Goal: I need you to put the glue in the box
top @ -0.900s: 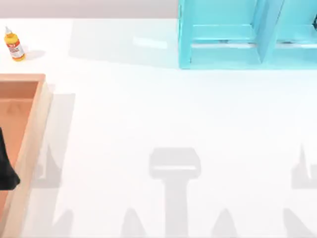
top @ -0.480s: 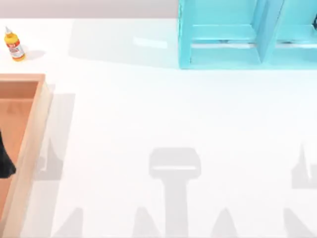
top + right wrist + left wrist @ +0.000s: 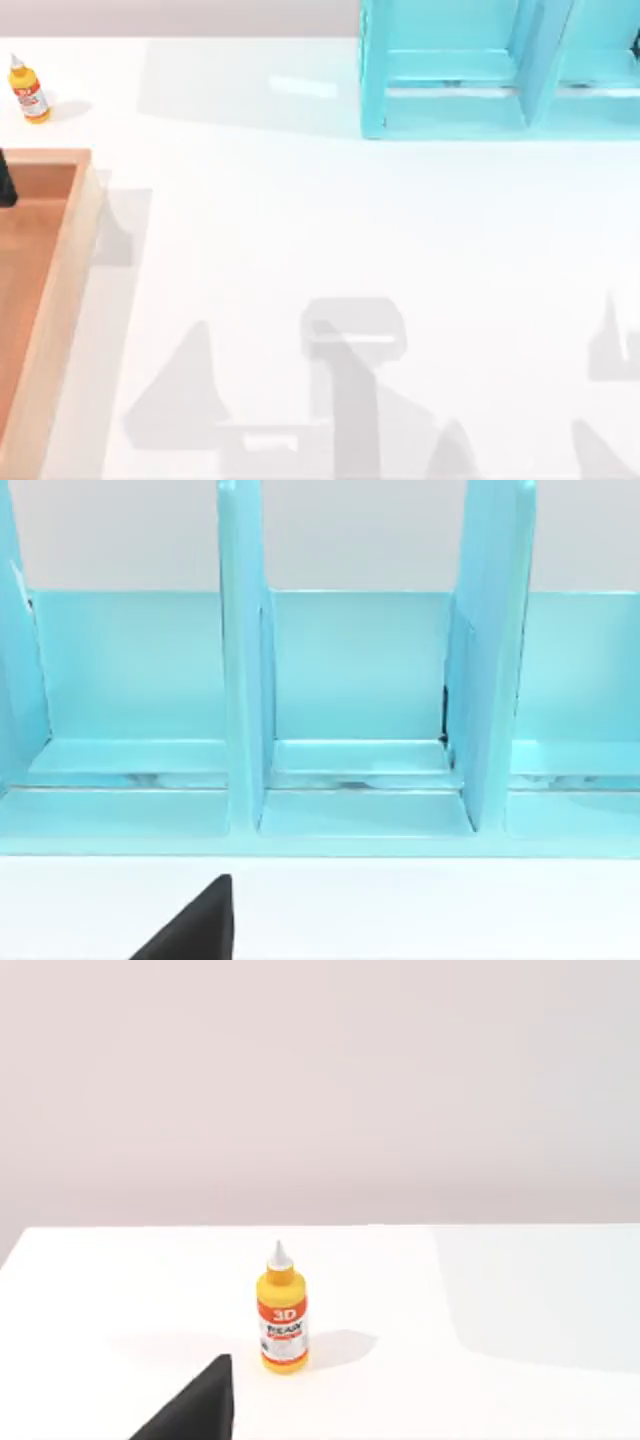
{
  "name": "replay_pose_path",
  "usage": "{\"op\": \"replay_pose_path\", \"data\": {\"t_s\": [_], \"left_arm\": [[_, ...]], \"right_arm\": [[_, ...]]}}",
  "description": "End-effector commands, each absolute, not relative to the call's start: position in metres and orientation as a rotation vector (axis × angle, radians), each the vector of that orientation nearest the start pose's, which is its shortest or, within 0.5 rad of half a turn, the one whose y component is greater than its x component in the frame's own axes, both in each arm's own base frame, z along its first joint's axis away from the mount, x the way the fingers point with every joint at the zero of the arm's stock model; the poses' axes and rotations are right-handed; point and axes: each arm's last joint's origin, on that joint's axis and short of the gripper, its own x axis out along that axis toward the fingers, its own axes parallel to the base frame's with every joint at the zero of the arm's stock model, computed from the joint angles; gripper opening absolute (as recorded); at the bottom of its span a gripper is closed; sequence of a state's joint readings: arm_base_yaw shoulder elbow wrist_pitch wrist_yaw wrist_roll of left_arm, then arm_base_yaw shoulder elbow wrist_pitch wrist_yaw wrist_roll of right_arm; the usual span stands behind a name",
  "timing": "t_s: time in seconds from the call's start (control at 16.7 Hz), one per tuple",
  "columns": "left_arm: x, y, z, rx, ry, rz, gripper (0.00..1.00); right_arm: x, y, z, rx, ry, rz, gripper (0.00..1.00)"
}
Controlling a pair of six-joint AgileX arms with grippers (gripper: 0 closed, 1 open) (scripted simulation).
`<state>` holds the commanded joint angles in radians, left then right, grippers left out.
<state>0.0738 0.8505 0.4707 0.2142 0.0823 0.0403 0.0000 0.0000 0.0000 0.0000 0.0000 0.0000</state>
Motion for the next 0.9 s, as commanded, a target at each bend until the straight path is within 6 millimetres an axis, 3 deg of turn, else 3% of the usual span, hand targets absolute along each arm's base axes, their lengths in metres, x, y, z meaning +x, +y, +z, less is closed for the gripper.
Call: {"op": "replay_pose_path", "data": {"t_s": [0.24, 0.54, 0.72, 0.9], "left_arm": [[0.281, 0.028, 0.243, 0.016, 0.259, -0.01, 1.0], [0.374, 0.053, 0.185, 0.006, 0.379, -0.014, 1.0], [0.407, 0.064, 0.141, -0.002, 0.44, -0.018, 1.0], [0.422, 0.071, 0.109, -0.008, 0.483, -0.022, 1.0]], "right_arm": [[0.106, -0.001, 0.16, 0.0, 0.0, 0.0, 1.0], [0.106, -0.001, 0.16, 0.0, 0.0, 0.0, 1.0], [0.106, -0.001, 0.16, 0.0, 0.0, 0.0, 1.0], [0.106, -0.001, 0.16, 0.0, 0.0, 0.0, 1.0]]}}
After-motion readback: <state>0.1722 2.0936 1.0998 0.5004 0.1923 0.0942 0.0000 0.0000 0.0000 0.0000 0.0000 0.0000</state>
